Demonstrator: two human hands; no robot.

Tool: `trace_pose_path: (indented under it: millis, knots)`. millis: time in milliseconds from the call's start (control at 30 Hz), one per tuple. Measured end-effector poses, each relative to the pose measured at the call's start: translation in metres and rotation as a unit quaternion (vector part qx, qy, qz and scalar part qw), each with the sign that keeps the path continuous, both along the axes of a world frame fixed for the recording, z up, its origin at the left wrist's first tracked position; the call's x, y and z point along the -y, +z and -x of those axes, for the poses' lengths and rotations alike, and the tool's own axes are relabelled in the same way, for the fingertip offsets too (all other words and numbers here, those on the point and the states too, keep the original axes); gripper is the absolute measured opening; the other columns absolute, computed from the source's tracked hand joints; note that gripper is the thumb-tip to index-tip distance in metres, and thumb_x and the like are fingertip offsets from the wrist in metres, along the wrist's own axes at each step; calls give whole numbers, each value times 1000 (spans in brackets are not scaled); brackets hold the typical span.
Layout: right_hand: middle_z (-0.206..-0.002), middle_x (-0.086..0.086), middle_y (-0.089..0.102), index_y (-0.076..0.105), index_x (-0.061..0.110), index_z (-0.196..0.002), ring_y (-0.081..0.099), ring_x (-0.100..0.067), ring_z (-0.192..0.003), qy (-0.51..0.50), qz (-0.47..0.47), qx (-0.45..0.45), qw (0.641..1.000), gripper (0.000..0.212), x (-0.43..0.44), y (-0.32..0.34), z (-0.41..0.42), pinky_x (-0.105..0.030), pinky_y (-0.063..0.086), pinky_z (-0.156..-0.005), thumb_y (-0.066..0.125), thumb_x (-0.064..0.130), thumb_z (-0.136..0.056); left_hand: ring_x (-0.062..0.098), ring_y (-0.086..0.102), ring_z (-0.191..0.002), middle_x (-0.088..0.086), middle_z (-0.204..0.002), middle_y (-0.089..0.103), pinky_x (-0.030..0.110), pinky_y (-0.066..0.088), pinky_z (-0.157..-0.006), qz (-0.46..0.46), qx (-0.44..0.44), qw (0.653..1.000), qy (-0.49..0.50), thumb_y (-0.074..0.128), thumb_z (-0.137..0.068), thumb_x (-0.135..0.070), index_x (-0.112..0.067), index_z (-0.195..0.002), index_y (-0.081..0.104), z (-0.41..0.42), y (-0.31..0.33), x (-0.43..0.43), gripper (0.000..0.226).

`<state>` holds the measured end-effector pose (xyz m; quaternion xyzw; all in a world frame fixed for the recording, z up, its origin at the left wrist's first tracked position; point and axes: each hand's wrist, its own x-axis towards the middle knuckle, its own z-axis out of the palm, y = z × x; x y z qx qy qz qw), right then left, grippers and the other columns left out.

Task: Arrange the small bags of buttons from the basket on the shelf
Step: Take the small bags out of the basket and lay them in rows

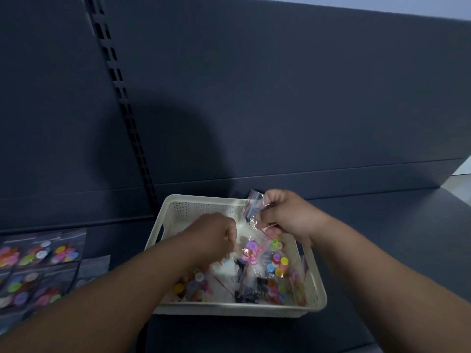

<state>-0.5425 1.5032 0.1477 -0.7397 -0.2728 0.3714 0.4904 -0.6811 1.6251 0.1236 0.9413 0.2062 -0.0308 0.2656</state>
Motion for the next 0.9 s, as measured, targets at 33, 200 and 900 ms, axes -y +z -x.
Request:
trace_pose_path:
  millis: [33, 200, 900]
  knots:
    - [-72, -12, 57, 53, 11, -76, 56, -18, -60, 4, 1, -11, 1000, 26, 1, 3, 0, -24, 45, -49, 61, -14, -76, 5, 56, -75, -13, -77, 55, 21, 42, -64, 17, 9, 1000, 14, 60, -82, -13, -27, -62, 55, 2, 5, -1, 25]
    - [-85, -15, 62, 57, 10, -94, 56, -14, -62, -8, -15, -73, 997, 22, 3, 8, 1, -22, 52, -50, 60, -7, -81, 12, 53, -101, -10, -101, 58, 30, 43, -93, -41, -73, 996, -33, 57, -77, -13, -39, -73, 59, 7, 5, 9, 26]
    - [-76, -8, 67, 62, 0, -109, 60, -18, -74, -26, -60, -149, 987, 36, 24, 9, 15, -30, 57, -65, 56, -13, -76, 17, 58, -95, 1, -95, 61, 33, 50, -80, 107, 119, 980, 118, 79, -72, -23, -23, -50, 56, 13, 3, 13, 32]
